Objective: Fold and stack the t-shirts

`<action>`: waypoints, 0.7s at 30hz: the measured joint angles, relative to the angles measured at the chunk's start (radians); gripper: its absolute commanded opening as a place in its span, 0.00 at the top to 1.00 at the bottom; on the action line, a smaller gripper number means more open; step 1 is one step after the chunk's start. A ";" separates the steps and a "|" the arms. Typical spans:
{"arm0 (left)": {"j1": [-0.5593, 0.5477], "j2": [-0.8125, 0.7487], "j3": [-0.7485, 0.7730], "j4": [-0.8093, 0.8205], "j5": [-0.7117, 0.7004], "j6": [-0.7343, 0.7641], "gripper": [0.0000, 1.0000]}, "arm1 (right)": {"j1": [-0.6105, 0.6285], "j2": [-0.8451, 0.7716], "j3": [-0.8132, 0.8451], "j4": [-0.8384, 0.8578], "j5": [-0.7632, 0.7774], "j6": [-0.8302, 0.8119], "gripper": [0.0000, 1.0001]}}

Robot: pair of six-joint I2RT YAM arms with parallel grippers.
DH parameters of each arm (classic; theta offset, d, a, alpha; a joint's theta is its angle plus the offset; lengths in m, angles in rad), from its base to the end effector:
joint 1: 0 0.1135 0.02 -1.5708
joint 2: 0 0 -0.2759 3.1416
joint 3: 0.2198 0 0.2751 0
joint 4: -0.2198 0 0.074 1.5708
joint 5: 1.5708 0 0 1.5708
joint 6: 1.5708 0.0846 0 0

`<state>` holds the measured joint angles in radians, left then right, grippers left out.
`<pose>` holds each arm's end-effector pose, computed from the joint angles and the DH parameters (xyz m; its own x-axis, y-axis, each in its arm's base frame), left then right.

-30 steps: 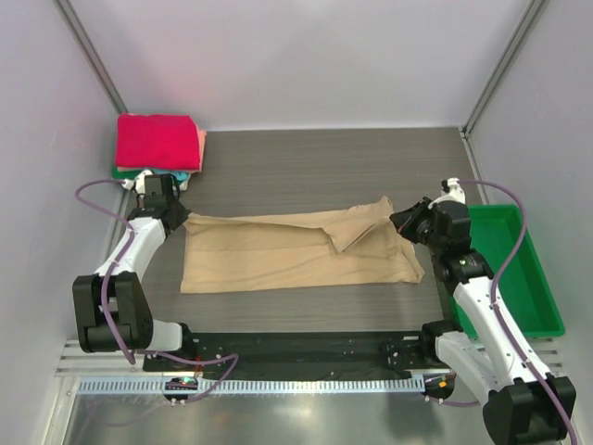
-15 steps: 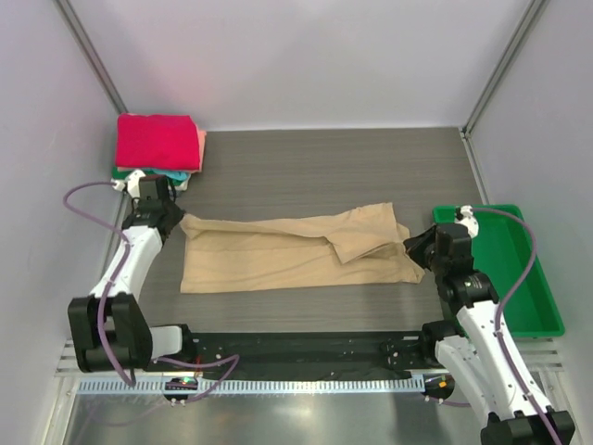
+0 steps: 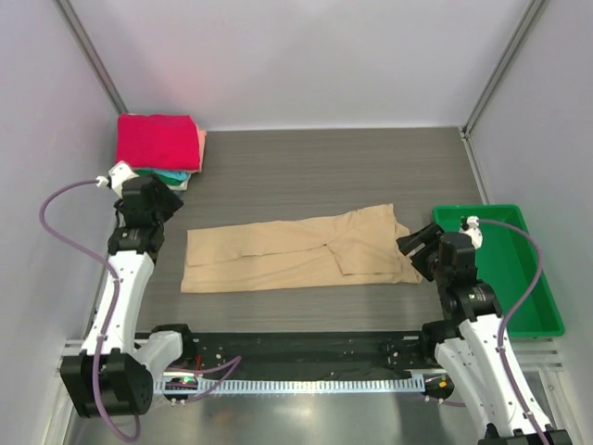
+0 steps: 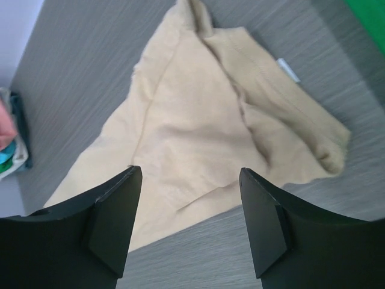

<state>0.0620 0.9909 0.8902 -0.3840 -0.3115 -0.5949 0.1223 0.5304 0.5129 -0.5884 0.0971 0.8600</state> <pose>0.2766 0.0431 0.3050 -0.2004 -0.5469 -0.8128 -0.5336 0.7567 -0.3776 0.1812 0.0140 0.2182 -0.4009 0.7107 -0.5781 0.4008 0.7035 0.5869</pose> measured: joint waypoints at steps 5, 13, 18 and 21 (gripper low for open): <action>-0.097 0.140 -0.002 -0.002 0.062 -0.005 0.32 | 0.018 0.132 -0.015 0.138 -0.117 0.007 0.28; -0.245 0.473 0.006 -0.018 0.174 -0.024 0.34 | 0.102 0.662 0.022 0.275 -0.167 0.005 0.25; -0.246 0.583 0.010 -0.066 0.203 -0.038 0.37 | 0.114 0.859 0.158 0.299 -0.143 0.004 0.20; -0.248 0.615 0.028 -0.099 0.212 -0.056 0.41 | 0.105 0.981 0.268 0.313 -0.123 -0.005 0.20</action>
<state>-0.1860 1.6058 0.9180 -0.4831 -0.0994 -0.6510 0.2276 1.5116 0.7807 -0.2752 -0.0257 0.8547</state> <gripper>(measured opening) 0.620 0.795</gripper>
